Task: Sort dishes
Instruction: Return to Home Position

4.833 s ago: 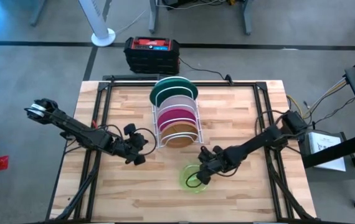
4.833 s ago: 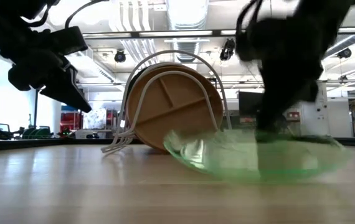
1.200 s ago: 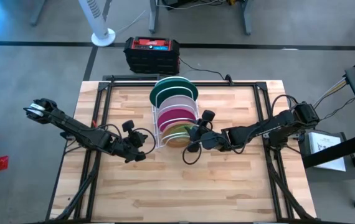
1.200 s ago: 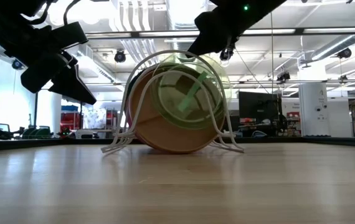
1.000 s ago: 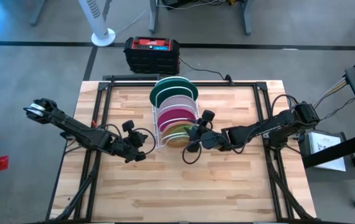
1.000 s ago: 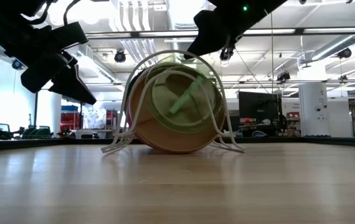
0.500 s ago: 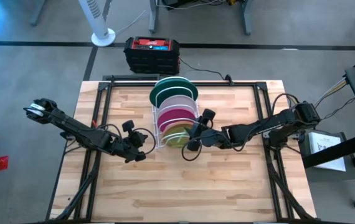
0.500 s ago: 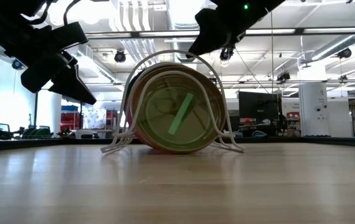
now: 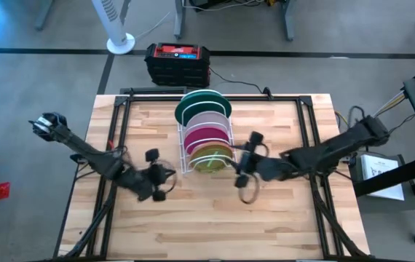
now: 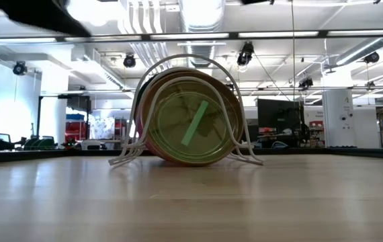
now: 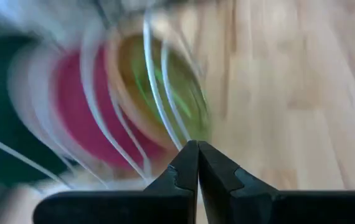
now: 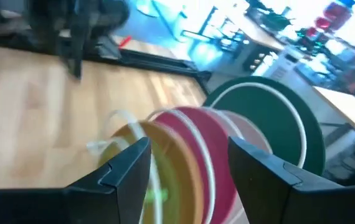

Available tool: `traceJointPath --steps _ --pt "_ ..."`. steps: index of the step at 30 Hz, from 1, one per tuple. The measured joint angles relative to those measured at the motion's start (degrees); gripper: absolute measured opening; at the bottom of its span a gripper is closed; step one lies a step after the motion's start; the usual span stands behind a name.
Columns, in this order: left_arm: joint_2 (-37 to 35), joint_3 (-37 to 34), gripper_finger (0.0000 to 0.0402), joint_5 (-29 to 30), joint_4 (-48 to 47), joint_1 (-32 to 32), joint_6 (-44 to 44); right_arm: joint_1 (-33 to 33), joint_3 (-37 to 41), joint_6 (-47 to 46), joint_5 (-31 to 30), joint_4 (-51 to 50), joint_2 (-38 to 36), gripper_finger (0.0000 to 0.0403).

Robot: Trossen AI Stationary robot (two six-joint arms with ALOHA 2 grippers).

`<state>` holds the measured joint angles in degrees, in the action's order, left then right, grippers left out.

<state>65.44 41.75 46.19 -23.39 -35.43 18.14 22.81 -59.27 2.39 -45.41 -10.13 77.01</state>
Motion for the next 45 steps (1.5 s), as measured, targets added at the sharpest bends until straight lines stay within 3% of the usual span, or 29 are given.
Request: traceJointPath --steps 2,4,5,7,9,12,15,18,22,29,33,40,45 --pt "-1.5 0.6 0.0000 11.5 -0.3 -7.8 -2.4 3.0 3.0 -1.9 -2.2 -0.5 -4.6 0.0201" --pt "-2.8 0.2 0.0000 24.2 4.3 -12.5 -8.1 4.3 7.3 -0.7 -2.2 5.4 -8.6 0.0200" --pt "-3.6 0.0 0.0000 26.0 8.1 -12.5 -12.7 4.1 9.4 1.3 -0.6 11.0 -9.5 0.0199" --pt "-5.0 -0.7 0.0000 19.7 19.6 -8.9 -23.3 1.5 14.1 6.3 6.0 24.6 -9.7 0.0199" --pt "-5.3 -1.7 0.0000 4.3 32.1 -2.0 -34.5 -1.6 16.9 10.0 13.4 35.8 -8.2 0.0199" --pt "-5.2 -2.0 0.0000 -16.4 39.4 8.5 -42.7 -4.4 17.6 13.0 18.6 44.6 -6.0 0.0199" --pt "-5.2 -1.4 0.0000 -24.2 37.1 18.7 -42.3 -5.3 17.1 17.4 18.4 45.5 -4.7 0.0199" --pt "-7.5 -1.6 0.0000 -29.1 30.4 24.3 -40.6 -5.2 16.9 20.6 17.8 45.0 -6.8 0.0199" --pt "-14.6 -4.3 0.0000 -30.7 27.8 25.7 -39.8 -5.3 19.1 21.6 16.5 41.4 -13.6 0.0199" --pt "-32.5 -13.9 0.0000 -26.6 19.6 25.5 -36.7 -5.2 29.5 18.8 16.6 40.1 -29.0 0.0199" --pt "-42.3 -19.3 0.0000 -26.6 19.5 25.6 -36.3 -5.2 34.9 17.2 16.8 40.4 -35.2 0.0199" --pt "-54.7 -25.2 0.0000 -25.7 19.6 29.1 -40.7 -6.4 41.1 20.6 15.5 46.4 -38.5 0.0199" --pt "-58.7 -29.1 0.0000 -28.8 23.2 35.0 -41.4 -11.7 44.6 19.7 20.4 53.8 -38.6 0.0199"
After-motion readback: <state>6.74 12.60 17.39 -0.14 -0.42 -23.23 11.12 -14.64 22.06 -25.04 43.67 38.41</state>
